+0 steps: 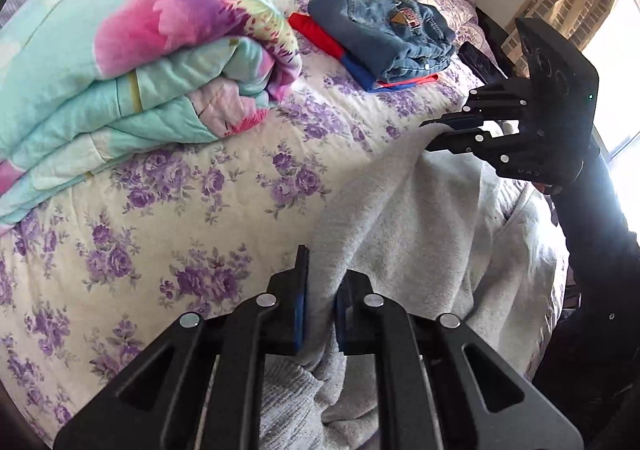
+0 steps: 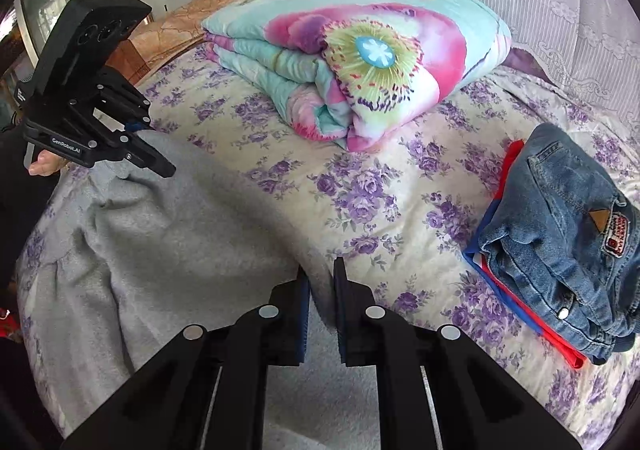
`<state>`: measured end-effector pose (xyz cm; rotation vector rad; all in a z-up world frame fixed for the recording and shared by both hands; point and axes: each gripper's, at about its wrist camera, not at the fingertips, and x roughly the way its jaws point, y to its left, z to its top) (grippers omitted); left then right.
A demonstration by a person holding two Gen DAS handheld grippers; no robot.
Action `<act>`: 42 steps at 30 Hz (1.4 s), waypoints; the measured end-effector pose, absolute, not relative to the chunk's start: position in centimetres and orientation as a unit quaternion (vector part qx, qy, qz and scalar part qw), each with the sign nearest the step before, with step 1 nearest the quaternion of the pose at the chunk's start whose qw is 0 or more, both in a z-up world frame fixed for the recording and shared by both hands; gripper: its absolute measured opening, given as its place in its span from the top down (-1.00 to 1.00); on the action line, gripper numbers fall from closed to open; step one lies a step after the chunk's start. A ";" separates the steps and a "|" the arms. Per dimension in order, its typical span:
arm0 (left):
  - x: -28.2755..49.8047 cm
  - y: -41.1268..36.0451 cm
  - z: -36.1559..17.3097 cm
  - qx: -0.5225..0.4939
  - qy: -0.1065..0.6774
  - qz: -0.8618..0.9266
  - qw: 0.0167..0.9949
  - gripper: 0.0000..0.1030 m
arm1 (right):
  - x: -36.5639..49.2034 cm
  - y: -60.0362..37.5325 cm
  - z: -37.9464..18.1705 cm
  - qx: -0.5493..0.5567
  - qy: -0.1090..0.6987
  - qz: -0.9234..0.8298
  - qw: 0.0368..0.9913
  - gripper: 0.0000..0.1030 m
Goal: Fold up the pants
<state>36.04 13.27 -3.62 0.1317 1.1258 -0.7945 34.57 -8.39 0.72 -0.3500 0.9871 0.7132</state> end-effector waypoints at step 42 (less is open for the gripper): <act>13.8 14.7 -2.5 -0.136 0.501 -0.274 0.810 -0.42 | 6.0 -7.6 -3.8 -0.082 0.522 0.301 0.794 0.75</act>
